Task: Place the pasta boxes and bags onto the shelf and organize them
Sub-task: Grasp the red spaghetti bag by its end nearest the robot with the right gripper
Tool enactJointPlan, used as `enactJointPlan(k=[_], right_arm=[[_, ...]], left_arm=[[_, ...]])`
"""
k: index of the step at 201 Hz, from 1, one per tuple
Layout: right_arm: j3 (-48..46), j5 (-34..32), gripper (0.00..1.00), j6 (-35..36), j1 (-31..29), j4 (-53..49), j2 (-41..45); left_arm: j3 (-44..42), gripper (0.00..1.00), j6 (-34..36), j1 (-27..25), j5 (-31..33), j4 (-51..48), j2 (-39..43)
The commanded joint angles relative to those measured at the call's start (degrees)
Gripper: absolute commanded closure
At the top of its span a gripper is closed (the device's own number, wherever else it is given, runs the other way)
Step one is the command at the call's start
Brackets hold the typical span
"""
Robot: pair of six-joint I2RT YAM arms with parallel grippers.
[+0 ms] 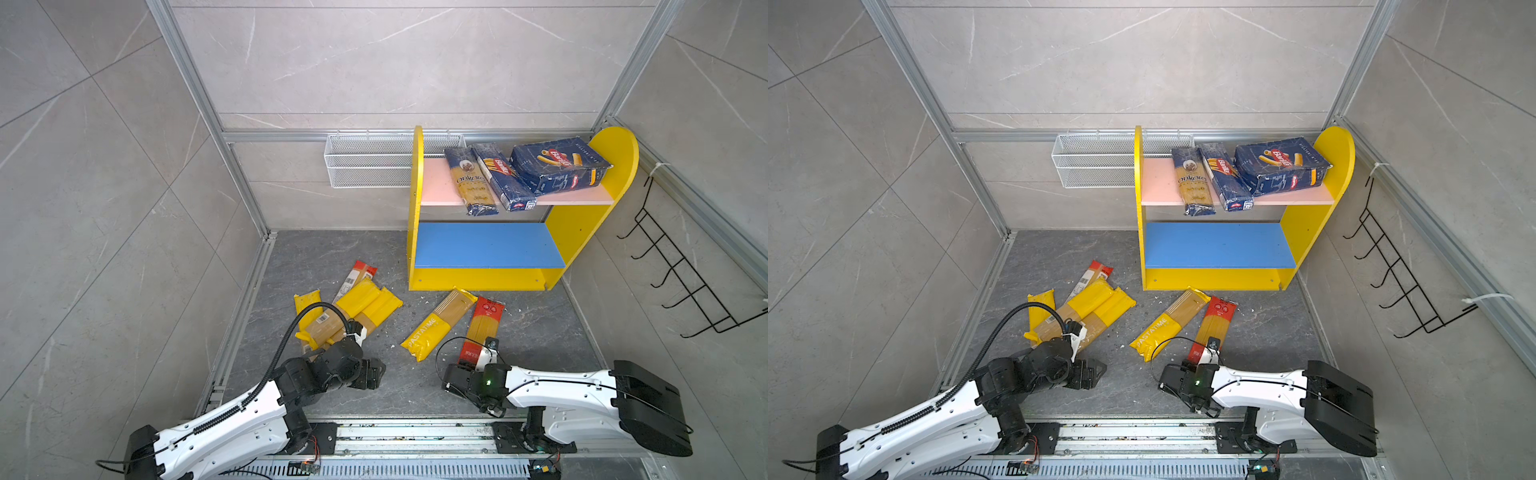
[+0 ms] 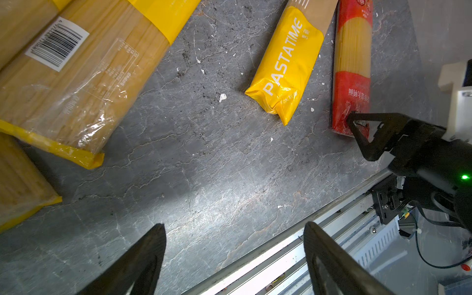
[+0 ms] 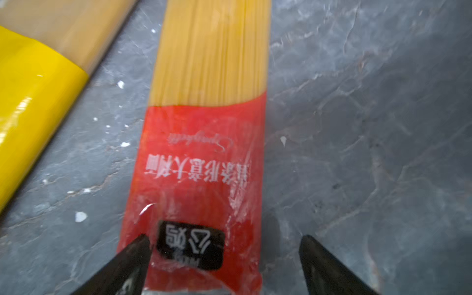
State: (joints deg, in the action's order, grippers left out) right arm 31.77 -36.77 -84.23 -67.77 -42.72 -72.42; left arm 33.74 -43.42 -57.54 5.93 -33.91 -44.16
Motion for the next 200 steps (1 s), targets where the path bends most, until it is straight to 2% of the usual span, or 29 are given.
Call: enactJointPlan(k=[1, 13, 33, 64, 131, 200], right_arm=[[5.3, -3.7, 0.06, 2.9, -1.8, -5.8, -1.7], [6.9, -4.2, 0.01, 1.9, -2.0, -7.5, -3.3], [6.6, -4.3, 0.01, 0.6, -2.0, -5.6, -4.4], [4.3, -7.1, 0.01, -6.3, -2.0, -5.2, -6.2], [-0.9, -8.6, 0.01, -8.8, -1.6, 5.8, -11.6], [-4.2, -6.4, 0.01, -4.6, 1.0, 20.2, -21.2]], left_arm=[[2.7, 0.14, 1.7, 0.2, 0.3, 1.9, 0.6], [2.5, 0.14, 1.6, 0.2, 0.5, 1.6, 1.4], [1.9, 0.14, 1.4, 0.3, 1.0, 1.0, 3.0], [1.1, 0.14, 1.4, 0.3, 1.6, -0.2, 5.5], [1.6, 0.14, 2.7, 0.3, 2.5, -2.4, 6.9], [1.3, 0.14, 1.8, 0.3, 3.1, -3.6, 7.8]])
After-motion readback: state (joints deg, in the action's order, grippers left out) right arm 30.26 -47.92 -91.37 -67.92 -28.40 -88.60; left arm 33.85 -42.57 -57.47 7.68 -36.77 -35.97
